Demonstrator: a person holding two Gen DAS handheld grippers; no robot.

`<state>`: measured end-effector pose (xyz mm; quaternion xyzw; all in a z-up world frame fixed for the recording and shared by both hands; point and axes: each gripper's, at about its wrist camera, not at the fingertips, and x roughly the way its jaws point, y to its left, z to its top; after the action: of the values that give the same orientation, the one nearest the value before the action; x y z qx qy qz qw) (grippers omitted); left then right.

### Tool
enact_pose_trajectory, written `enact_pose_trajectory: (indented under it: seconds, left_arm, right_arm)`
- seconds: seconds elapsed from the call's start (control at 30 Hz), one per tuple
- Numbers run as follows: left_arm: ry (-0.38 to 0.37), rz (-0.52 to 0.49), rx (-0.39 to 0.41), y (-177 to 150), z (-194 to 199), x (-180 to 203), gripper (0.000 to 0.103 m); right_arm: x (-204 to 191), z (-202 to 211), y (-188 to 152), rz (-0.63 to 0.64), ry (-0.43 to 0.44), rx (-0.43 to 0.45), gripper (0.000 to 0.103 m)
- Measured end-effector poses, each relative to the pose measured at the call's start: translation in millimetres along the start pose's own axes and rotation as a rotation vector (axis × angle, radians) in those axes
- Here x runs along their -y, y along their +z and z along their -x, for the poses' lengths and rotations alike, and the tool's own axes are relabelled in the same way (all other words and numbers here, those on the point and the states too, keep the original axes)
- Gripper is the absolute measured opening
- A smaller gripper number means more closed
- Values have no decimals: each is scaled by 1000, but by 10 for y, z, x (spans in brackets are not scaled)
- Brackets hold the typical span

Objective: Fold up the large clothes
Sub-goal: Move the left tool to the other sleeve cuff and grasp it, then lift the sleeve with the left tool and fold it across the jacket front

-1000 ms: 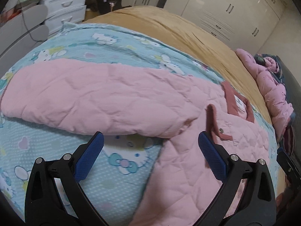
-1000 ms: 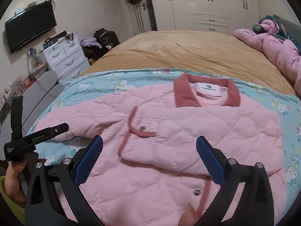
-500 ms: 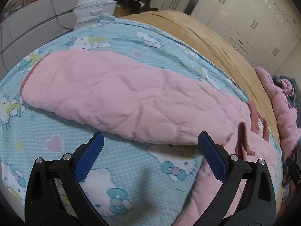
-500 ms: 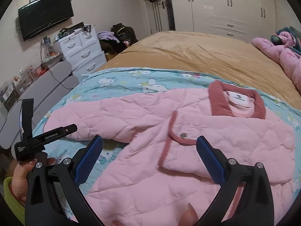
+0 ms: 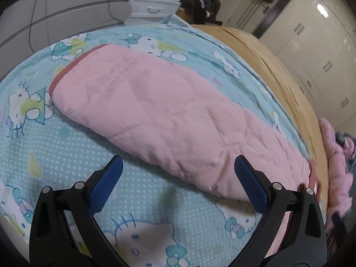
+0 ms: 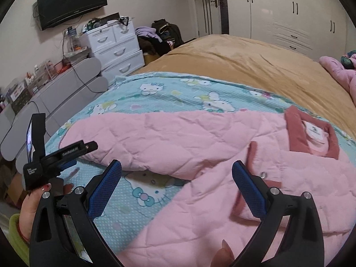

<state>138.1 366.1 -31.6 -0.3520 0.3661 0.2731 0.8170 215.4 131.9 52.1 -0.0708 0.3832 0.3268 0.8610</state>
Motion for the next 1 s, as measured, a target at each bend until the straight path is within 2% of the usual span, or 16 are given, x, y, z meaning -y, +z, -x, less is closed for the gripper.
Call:
enact_pose_trajectory:
  seconds: [0.07,0.3,0.47,0.53,0.57,0.6,0.67,0.73,0.77,1.0]
  left_arm:
    - [14,33,2,47,-59,-74,94]
    - [-26,227,27,197,-341,-395,94]
    - [-58,237,80,293,-395,-472,94]
    - [-77,262,104,301,-369,-523,80]
    - [-76,268,112,310,-356,-550,57]
    - [-88,274,126,322,-322,-583,40]
    - [-123,277,144,340,-264,-605,30]
    - [-133,236,196,373,-114,-533,22]
    - [-141,212,225,383,-27,-480,21]
    - [-290,80,405,390,754,-22,12]
  right_arm:
    - [-17,-39,-15,0,6,-5,99]
    - [52,-68,-82,-17,5,-15,99]
    - [171,-13,-128,-31,-18,-6,99]
    - [221,2,-160,-37,-30,-5,99]
    - [254,6,-178,-42,-36,-8,99]
    - [291,15,-196,-50,-42,-10,99]
    - [348,46,-220,-64,-46,-6,99]
    - [421,99,-256,-81,-47,0,99]
    - [457,130,-273,-88,-48,3,99]
    - [751,423,-387,-129,-89,25,99]
